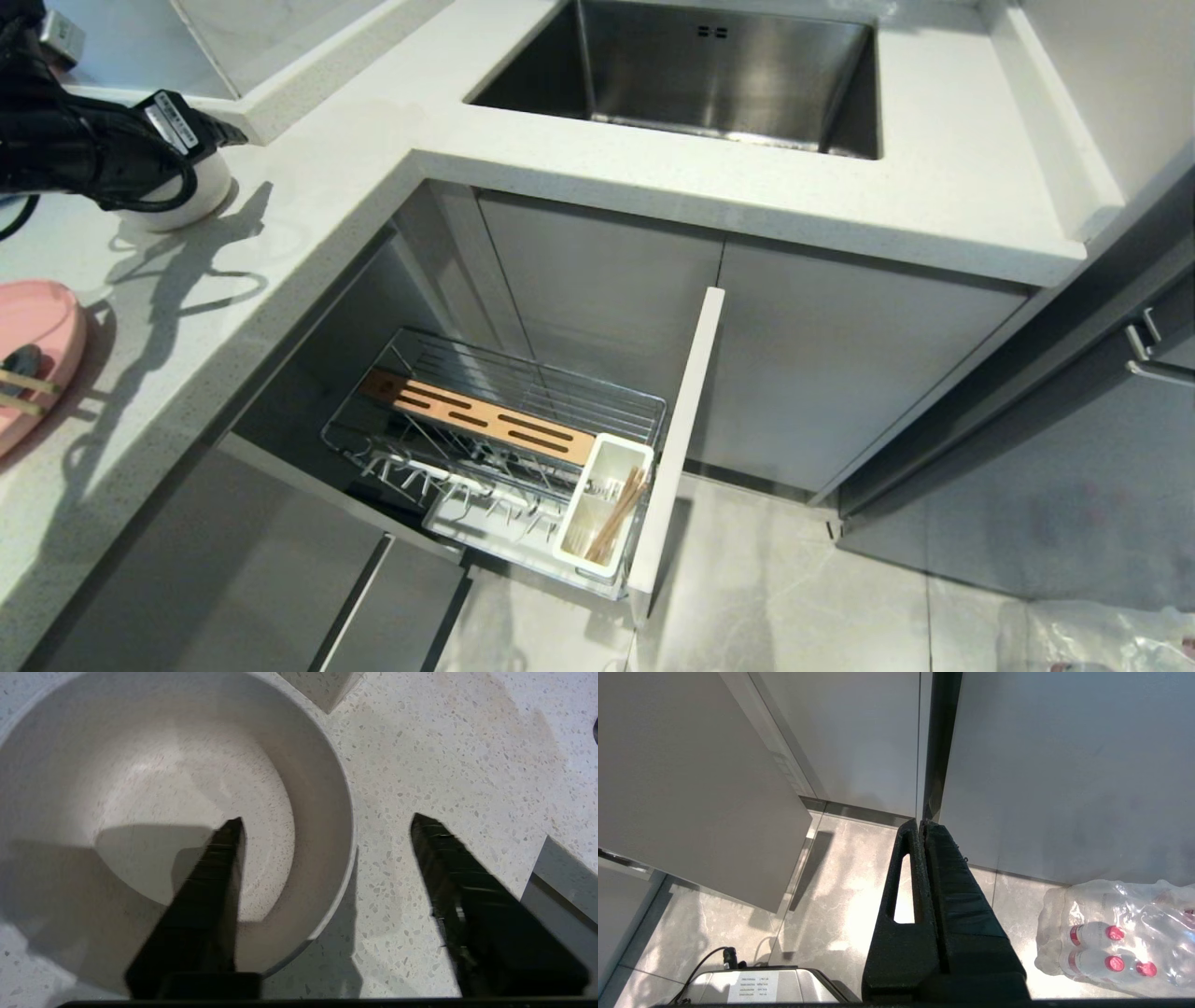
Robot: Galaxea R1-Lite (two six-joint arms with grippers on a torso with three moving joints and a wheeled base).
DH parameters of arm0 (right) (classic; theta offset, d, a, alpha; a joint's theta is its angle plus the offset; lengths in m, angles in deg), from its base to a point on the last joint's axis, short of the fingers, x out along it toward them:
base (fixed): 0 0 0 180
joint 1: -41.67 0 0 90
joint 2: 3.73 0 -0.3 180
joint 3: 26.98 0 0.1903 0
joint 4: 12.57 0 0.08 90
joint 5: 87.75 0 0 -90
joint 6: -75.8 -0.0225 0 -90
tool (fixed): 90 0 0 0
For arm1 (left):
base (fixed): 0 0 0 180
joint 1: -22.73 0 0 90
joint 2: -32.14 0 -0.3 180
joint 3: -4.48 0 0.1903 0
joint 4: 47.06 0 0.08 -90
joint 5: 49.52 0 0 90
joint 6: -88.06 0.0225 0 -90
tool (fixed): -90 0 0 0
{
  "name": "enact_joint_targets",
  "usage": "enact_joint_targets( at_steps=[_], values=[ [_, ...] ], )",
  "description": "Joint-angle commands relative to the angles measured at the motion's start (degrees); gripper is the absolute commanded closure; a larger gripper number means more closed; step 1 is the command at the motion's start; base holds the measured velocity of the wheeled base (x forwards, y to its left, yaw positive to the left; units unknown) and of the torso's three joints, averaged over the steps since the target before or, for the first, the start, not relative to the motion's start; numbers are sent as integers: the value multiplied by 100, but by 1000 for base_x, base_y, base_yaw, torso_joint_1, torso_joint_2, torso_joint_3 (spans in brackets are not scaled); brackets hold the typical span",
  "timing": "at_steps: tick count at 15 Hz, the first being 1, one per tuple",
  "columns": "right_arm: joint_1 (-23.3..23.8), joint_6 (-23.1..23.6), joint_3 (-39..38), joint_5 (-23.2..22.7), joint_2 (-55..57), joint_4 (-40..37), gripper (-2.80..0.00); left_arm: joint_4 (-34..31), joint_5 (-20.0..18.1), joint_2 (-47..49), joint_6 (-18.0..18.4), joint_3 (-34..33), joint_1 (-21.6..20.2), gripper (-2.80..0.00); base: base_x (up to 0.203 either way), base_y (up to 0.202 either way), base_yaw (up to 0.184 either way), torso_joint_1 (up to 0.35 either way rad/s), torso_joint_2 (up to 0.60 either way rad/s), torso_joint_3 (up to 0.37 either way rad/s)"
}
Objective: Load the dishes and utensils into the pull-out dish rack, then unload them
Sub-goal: Pick up the bowl and place it in the cupboard
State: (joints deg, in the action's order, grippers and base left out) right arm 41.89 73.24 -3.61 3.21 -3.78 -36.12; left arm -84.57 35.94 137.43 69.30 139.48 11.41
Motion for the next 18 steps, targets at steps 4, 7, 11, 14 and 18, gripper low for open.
enact_joint_targets(
  at_steps=[4,7,11,14,18],
  values=[
    [-2,-6,-9,0,5,1,0,-18,-3,-17,-14,-1,16,0,0,0,0,0,0,0],
    [-4,1,-9,0,5,1,0,-18,-3,-37,-14,-4,16,0,0,0,0,0,0,0],
    [3,-3,-9,0,5,1,0,-17,4,-107,-14,-27,32,0,0,0,0,0,0,0],
    [4,-7,-9,0,5,1,0,-130,87,-559,-18,-33,110,0,0,0,0,0,0,0],
    [-4,-8,-9,0,5,1,0,-673,166,-1684,-18,-239,335,0,0,0,0,0,0,0]
  ],
)
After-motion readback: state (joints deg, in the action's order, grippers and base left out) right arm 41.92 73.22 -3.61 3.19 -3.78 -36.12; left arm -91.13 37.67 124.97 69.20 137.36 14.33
